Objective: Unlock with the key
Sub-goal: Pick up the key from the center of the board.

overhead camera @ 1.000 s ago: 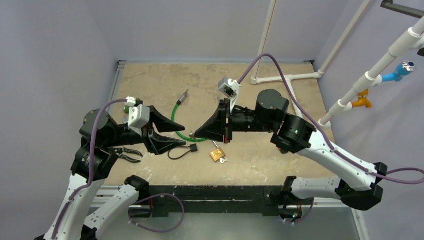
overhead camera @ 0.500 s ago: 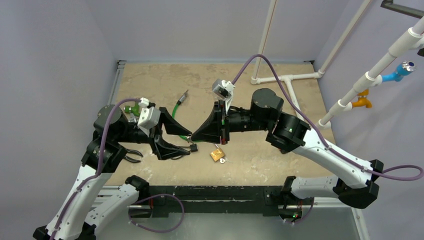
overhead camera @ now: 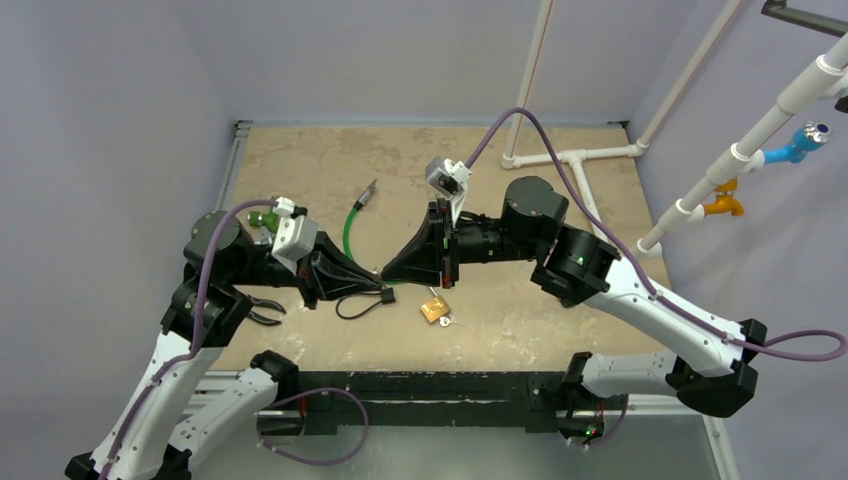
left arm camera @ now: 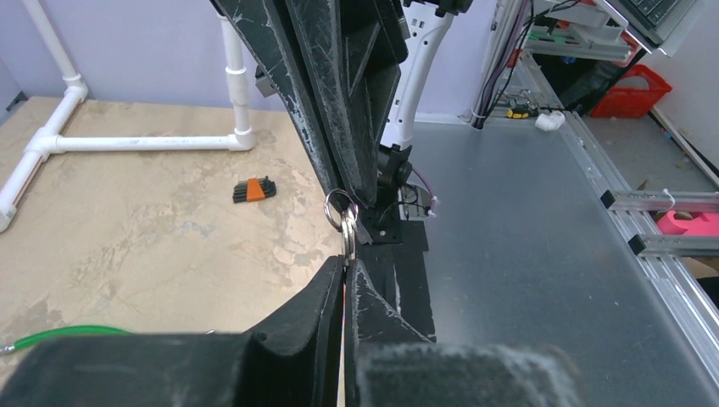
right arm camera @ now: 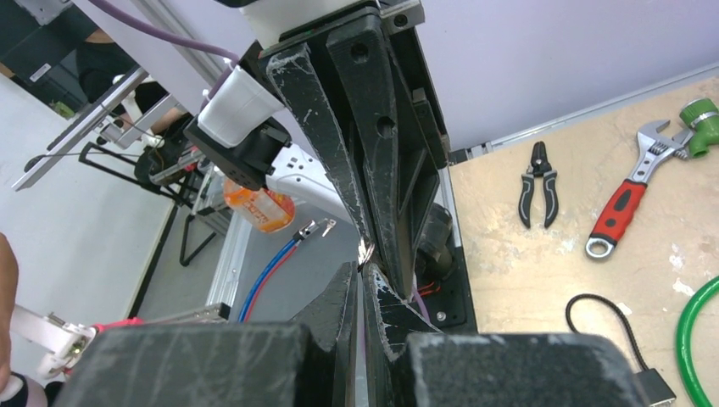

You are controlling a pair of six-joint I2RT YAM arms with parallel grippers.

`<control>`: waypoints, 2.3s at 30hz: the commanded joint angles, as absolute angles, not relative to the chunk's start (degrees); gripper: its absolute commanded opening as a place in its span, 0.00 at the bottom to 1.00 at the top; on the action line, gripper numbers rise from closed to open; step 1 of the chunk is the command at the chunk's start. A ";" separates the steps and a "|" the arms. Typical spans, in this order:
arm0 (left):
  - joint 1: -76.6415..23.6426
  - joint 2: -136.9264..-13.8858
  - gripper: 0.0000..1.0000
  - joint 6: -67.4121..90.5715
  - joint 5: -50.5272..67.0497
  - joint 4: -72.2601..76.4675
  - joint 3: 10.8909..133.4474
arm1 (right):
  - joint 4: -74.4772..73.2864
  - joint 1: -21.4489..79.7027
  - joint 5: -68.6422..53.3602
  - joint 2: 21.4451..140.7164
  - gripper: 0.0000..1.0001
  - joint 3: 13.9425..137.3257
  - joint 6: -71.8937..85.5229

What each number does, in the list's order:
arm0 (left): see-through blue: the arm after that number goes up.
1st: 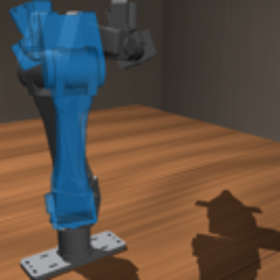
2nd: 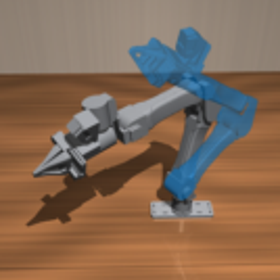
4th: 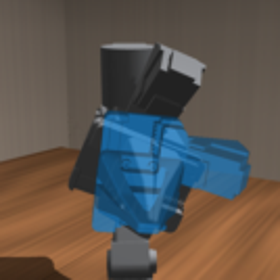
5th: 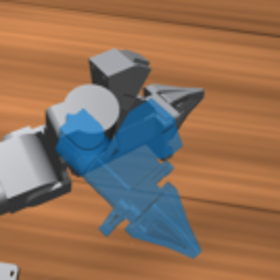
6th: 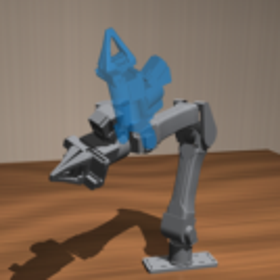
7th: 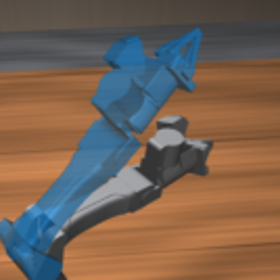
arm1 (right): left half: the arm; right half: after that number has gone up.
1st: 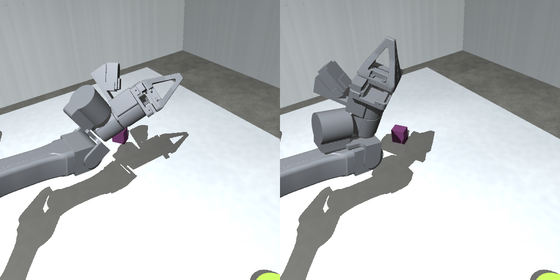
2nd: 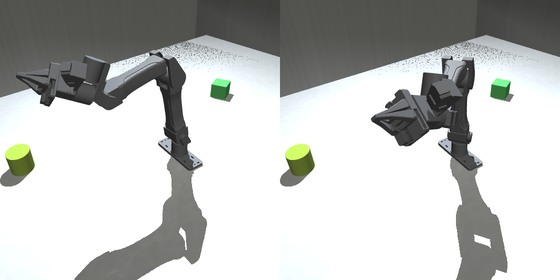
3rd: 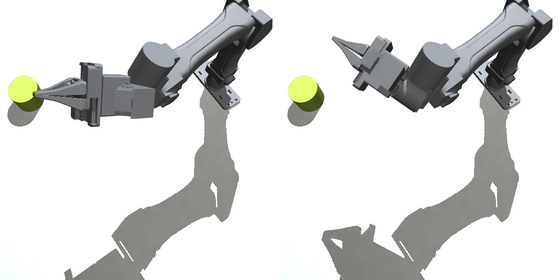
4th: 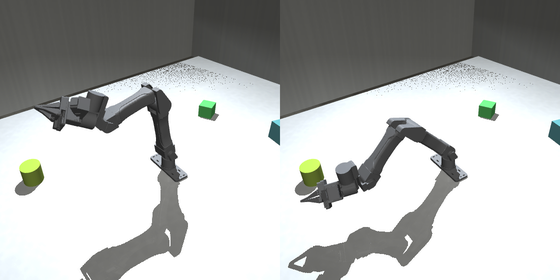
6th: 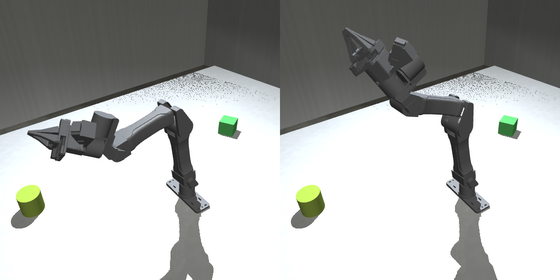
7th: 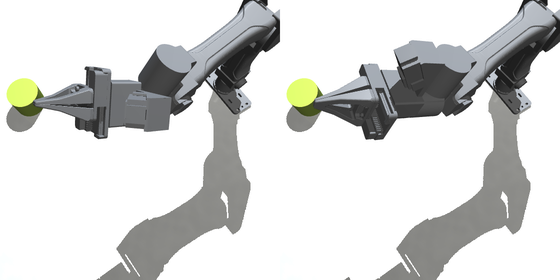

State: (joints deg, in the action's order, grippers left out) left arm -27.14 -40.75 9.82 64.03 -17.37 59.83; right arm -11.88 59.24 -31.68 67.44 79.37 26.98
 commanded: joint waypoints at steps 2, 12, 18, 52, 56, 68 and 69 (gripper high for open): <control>-27.42 -40.08 0.00 6.48 64.23 -20.55 64.35 | -9.67 59.35 -31.76 65.34 0.00 78.44 27.08; -27.38 -39.54 0.00 1.17 65.28 -28.87 68.44 | -10.83 59.34 -30.94 64.87 0.00 77.94 26.47; -27.34 -39.42 0.00 0.24 66.62 -32.24 70.42 | -10.50 59.36 -31.22 64.94 0.00 77.34 26.61; -27.42 -41.50 0.00 -2.29 59.31 -39.48 71.94 | -25.29 66.88 -11.77 72.98 0.38 92.33 11.79; -27.40 -41.40 0.00 -2.72 59.42 -40.01 71.98 | -24.24 67.09 -12.54 72.10 0.47 92.29 11.35; -27.42 -41.75 0.00 -2.70 59.67 -40.03 72.16 | -23.29 72.07 -8.98 74.34 0.55 94.39 8.66; -27.42 -41.75 0.00 -2.84 59.68 -40.12 72.20 | -23.48 72.29 -8.21 74.43 0.55 94.53 8.54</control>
